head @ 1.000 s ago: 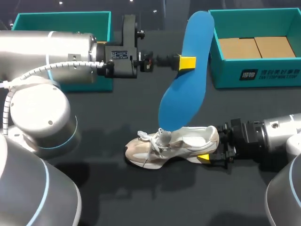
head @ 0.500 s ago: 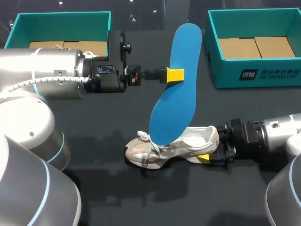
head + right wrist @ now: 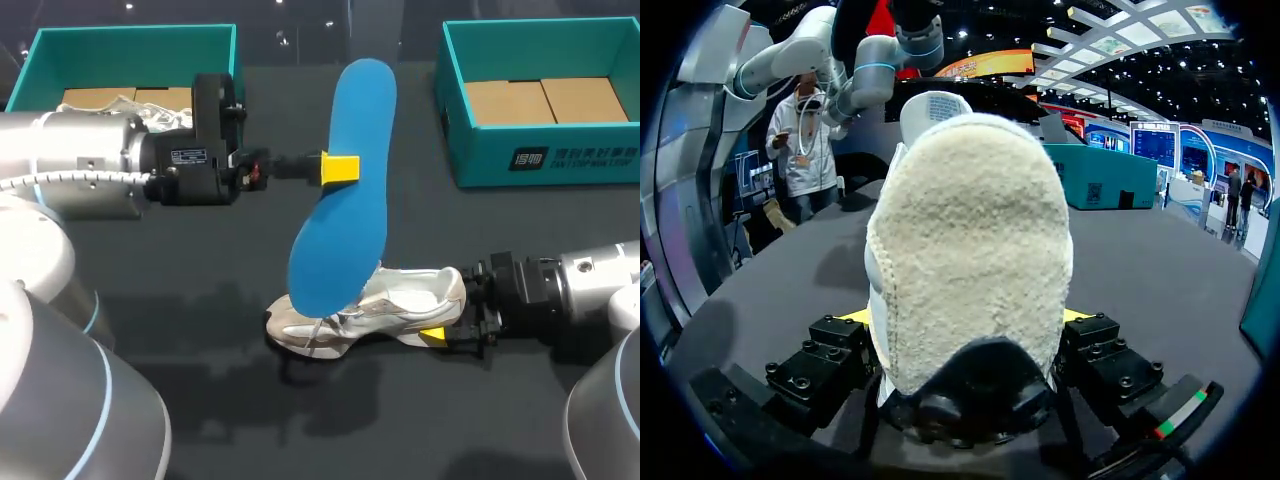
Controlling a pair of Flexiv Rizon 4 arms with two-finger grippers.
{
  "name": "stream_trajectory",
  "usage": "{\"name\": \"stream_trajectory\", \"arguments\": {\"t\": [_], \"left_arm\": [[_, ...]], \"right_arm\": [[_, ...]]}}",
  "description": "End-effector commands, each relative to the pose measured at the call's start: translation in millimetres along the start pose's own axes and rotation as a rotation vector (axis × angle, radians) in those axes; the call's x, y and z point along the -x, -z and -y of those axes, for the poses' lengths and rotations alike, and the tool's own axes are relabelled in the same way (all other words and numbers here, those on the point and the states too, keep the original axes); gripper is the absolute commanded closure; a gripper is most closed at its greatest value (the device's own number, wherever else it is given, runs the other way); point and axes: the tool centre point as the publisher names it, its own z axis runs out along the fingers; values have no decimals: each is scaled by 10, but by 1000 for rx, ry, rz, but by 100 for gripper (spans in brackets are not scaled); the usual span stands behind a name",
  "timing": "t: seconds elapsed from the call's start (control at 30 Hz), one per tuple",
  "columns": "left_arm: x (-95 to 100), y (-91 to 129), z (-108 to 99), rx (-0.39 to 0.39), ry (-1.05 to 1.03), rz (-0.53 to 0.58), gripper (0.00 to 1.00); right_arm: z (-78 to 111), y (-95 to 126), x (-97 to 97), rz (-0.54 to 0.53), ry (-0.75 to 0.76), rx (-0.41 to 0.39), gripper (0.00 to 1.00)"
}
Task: Take the shoe out of the shoebox, open the shoe tongue, remove and reinsert the insole, then place the shoe into the shoebox
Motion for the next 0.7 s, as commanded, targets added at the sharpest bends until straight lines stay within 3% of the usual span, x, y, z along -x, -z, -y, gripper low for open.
{"name": "stream_trajectory", "arguments": {"t": [0.03,0.2,0.3,0.33,0.53,0.7], "left_arm": [[-20,28,-20,-2,-1,2,100],[-20,28,-20,-2,-1,2,100],[-20,28,-20,-2,-1,2,100],[-20,28,-20,-2,-1,2,100],[-20,28,-20,-2,-1,2,100],[-20,28,-20,-2,-1,2,100]], "right_arm": [[-4,-7,-6,0,-1,-5,100],[13,5,-19,14,-11,-29,100],[36,33,-42,24,-26,-42,50],[44,47,-44,30,-35,-56,0],[21,135,-42,35,-51,-142,0],[-28,259,-13,26,-78,-264,0]]}}
